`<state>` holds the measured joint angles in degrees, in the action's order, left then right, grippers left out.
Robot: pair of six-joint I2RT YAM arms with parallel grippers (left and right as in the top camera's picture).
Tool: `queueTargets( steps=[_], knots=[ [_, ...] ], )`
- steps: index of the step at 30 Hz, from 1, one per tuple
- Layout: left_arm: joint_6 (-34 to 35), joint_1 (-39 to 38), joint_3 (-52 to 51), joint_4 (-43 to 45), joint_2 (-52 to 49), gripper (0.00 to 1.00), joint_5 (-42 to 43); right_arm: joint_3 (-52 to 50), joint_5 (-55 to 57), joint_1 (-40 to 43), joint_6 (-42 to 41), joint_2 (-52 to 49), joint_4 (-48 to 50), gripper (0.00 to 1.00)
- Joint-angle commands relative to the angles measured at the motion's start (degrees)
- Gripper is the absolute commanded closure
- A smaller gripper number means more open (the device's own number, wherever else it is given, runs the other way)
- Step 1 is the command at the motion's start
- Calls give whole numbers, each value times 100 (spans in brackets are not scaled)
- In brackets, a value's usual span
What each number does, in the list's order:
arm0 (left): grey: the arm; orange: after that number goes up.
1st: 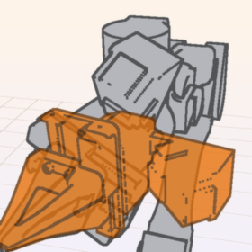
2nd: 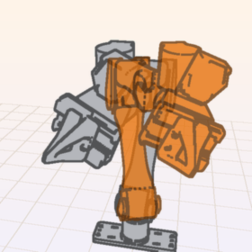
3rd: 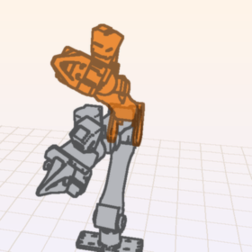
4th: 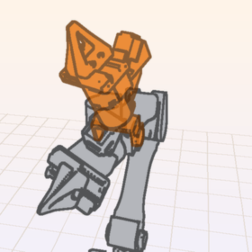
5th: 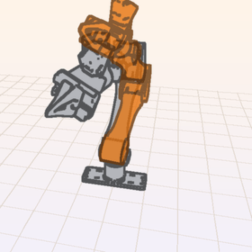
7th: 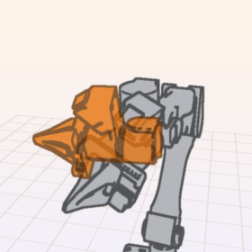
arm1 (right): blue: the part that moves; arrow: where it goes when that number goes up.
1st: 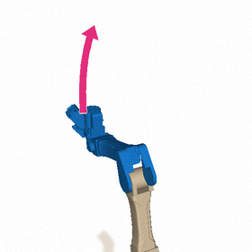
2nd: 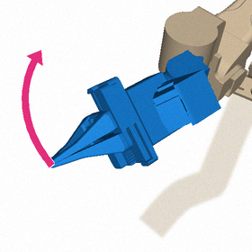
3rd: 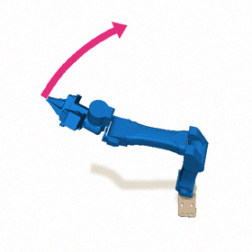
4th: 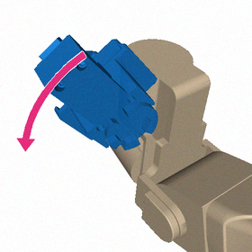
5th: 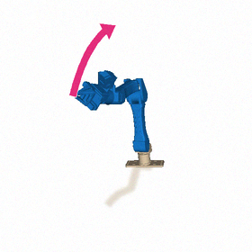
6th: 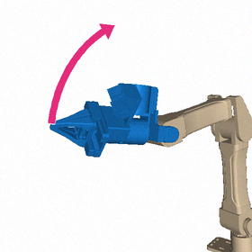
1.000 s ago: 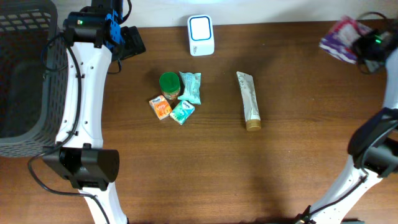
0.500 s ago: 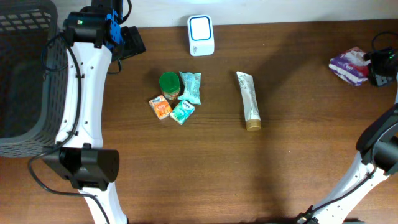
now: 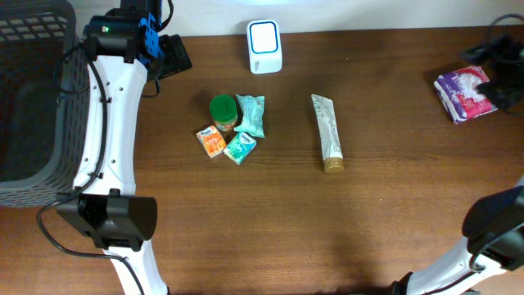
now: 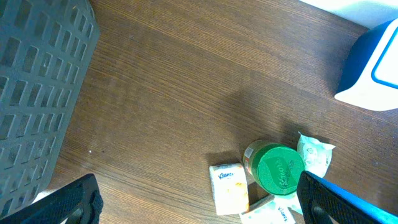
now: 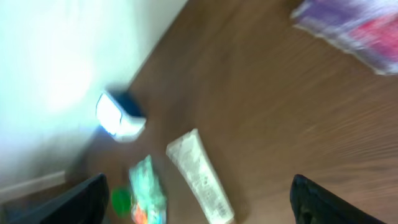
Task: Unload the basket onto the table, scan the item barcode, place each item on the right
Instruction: 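Reach the right gripper to the cream tube and grasp it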
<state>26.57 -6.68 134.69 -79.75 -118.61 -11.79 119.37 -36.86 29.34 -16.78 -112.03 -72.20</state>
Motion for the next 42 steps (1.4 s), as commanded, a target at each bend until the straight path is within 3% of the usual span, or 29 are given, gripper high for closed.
queueTargets(
  steps=[1,5,8,10,14,19,29,42],
  knots=[
    [-57,-7,-9,-7,-37,1,2,-35,116,-822,1368,-162,-529,1],
    [-57,-7,-9,-7,-37,1,2,-35,1606,-2037,1355,-278,-763,0],
    [-57,-7,-9,-7,-37,1,2,-35,2426,-2940,1331,-363,-774,10],
    [-57,-7,-9,-7,-37,1,2,-35,2817,-3458,1241,-444,-772,11],
    [-57,-7,-9,-9,-37,1,2,-35,4686,-4581,109,-785,-778,19],
    [-57,-7,-9,-9,-37,1,2,-35,5766,-5372,-826,-1266,-774,37],
    [-57,-7,-9,-7,-37,1,2,-35,6922,-5814,-1270,-2284,-750,37],
    [-57,-7,-9,-9,-37,1,2,-181,7248,-5810,-1263,-2791,-573,42]
  ],
)
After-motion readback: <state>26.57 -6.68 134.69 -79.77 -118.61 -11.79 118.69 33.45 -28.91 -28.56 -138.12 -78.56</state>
